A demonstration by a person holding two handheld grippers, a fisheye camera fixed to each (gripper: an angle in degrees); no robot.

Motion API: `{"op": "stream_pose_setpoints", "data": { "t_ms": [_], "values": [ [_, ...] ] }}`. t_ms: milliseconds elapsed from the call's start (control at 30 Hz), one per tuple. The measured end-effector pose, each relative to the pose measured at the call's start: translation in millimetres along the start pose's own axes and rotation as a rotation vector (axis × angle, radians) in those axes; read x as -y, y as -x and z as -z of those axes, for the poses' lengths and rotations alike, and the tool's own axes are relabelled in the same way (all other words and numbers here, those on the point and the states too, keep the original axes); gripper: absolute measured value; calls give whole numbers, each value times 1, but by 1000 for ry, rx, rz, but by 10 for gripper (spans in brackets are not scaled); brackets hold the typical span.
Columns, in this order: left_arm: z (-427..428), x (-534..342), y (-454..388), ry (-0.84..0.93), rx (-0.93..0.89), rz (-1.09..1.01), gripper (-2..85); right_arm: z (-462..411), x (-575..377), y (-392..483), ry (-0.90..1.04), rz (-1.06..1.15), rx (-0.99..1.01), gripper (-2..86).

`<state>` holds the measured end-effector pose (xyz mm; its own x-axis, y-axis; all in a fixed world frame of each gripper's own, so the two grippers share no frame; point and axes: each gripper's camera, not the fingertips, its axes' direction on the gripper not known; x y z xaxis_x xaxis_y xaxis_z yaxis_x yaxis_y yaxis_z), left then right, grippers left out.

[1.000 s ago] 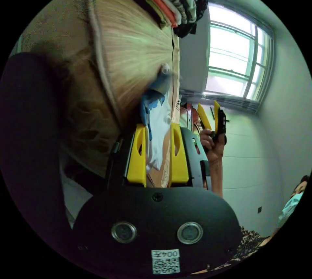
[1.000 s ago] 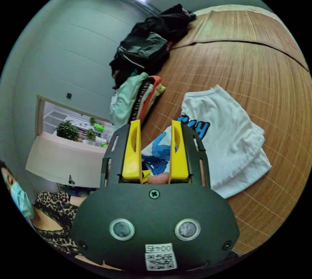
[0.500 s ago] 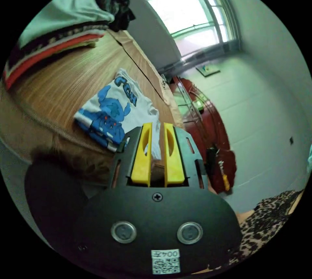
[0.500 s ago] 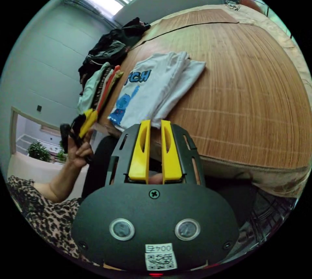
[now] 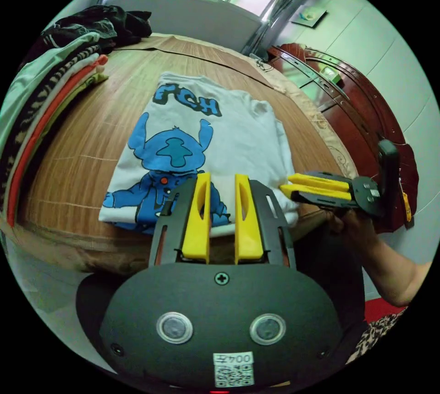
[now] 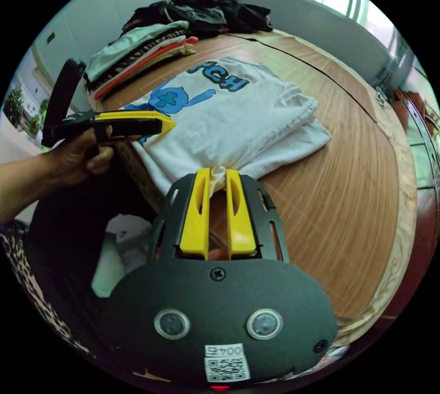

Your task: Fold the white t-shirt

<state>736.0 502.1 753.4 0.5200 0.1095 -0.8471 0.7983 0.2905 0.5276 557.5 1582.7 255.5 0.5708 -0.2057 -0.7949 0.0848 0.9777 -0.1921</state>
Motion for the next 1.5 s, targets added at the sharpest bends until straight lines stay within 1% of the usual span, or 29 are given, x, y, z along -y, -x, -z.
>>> {"op": "stream_pose_setpoints", "data": {
  "t_ms": [100,200,233,300,333,400,467,500,533,600,667,733,833,967,1167,1233,1300,1333,1367,1400,1500],
  "values": [
    [-21,0,-42,-2,-38,2,75,1,10,-45,40,2,31,55],
    [-35,4,-78,44,-48,43,37,18,12,-82,69,-75,45,45],
    [-29,4,-90,13,-42,52,25,26,10,-85,53,-93,31,36],
    [-13,-2,-101,-66,-34,35,18,54,-9,-85,-8,-160,7,13],
    [-6,-6,-106,-81,4,19,16,58,-16,-82,-14,-177,16,10],
    [-3,-13,-105,-75,80,1,18,62,-48,-62,-36,-241,18,-2],
    [-10,-20,-102,-12,132,-34,21,56,-69,-43,-30,-295,-24,-5],
    [-17,-24,-105,35,141,-84,24,47,-81,-33,-9,-332,-46,-6],
    [-15,-27,-114,21,157,-142,26,42,-87,-28,2,-350,-57,-6],
    [-15,-24,-138,52,226,-197,31,21,-104,-16,55,-408,-89,-7],
    [-6,-24,-171,-4,238,-275,38,19,-112,-15,28,-437,-97,-7],
    [-4,-21,-227,-44,231,-409,53,15,-112,-20,42,-459,-69,-7],
    [-21,-16,-292,-39,264,-564,66,9,-124,-38,11,-523,8,-6],
    [-60,-5,-347,58,275,-648,75,2,-156,-71,-65,-610,196,-6],
    [-90,-5,-399,95,330,-779,85,-7,-184,-97,-124,-577,258,2],
    [-101,-8,-416,117,347,-837,96,-11,-195,-112,-149,-573,321,15],
    [-109,-12,-427,125,374,-877,105,-13,-214,-139,-225,-603,463,51],
    [-113,-14,-433,124,396,-899,108,-14,-220,-147,-248,-614,506,56],
    [-115,-14,-436,123,403,-905,109,-17,-233,-162,-297,-647,597,66],
    [-118,-14,-440,130,407,-905,110,-20,-246,-177,-357,-682,686,77],
    [-124,-8,-442,147,401,-878,111,-28,-278,-209,-510,-754,863,116]
  ]
}}
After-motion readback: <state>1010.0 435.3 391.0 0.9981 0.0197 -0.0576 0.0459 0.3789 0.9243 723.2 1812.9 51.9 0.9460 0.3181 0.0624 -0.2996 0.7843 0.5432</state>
